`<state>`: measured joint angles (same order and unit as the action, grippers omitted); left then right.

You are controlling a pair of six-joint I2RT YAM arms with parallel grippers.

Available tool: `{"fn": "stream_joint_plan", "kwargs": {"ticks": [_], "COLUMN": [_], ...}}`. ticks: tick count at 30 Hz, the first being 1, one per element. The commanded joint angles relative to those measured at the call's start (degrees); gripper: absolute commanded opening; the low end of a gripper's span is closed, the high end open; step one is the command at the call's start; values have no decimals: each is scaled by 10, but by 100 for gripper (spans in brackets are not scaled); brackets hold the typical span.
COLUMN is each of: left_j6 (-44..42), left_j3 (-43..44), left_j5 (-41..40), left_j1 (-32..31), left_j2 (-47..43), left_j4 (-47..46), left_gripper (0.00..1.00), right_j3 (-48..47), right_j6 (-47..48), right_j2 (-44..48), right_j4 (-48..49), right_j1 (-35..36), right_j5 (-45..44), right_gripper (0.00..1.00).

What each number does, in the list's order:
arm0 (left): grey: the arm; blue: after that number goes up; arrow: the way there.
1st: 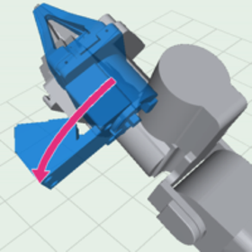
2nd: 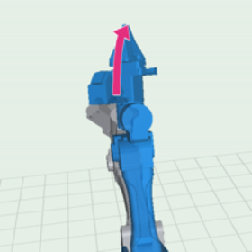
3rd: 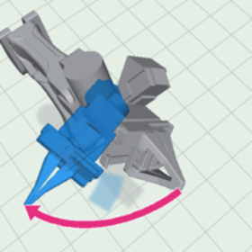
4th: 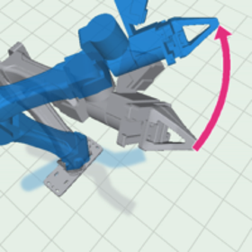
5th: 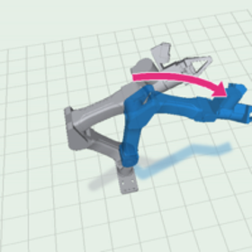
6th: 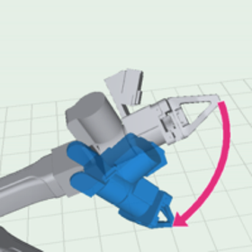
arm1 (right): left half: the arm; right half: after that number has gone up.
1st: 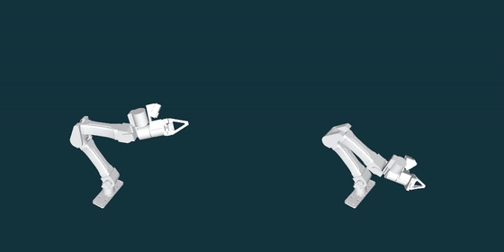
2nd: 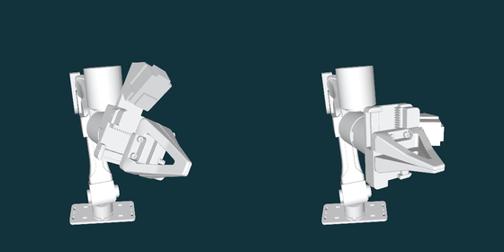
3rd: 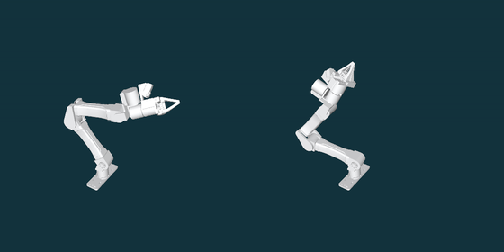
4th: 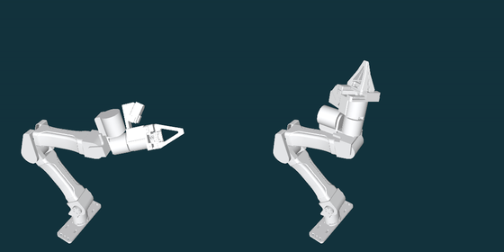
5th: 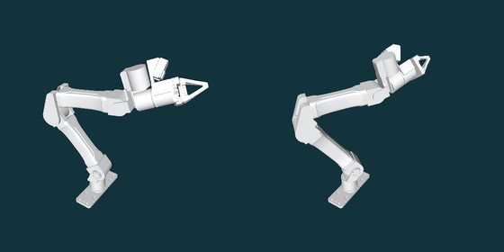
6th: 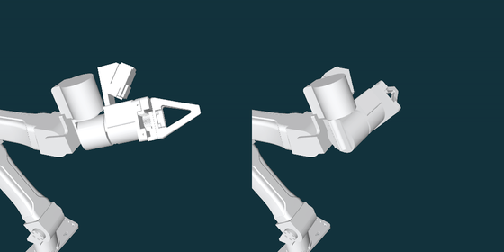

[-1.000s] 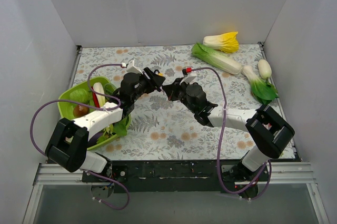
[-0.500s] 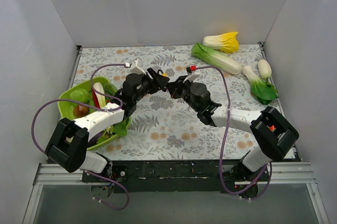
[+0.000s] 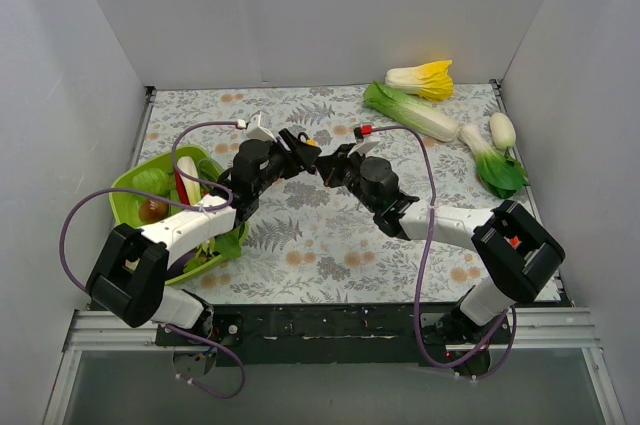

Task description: Unlock with the key

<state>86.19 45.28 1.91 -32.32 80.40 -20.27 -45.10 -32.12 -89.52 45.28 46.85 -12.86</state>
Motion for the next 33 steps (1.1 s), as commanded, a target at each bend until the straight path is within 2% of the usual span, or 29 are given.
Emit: {"fn": "stream_joint_plan", "kwargs": {"ticks": [1,18,33], "left_j6": [13,2,-12], "left_j3": [0,-27,-40], "left_j5": [161,229,248], "left_j1": [-44,-48,-58], "left_j2": [-21,-45,-62], "left_j4": [24,-87,-130], "left_gripper": [0,0,0], "right_j3": [-13,75,106], "right_j6": [-7,-100,-144], "right_j2": [-4,74,108], "right_j4": [121,161,189], "right_j1": [-36,-58,-69], "right_j5": [-91,-75,-66], "right_gripper": [1,1,1]}}
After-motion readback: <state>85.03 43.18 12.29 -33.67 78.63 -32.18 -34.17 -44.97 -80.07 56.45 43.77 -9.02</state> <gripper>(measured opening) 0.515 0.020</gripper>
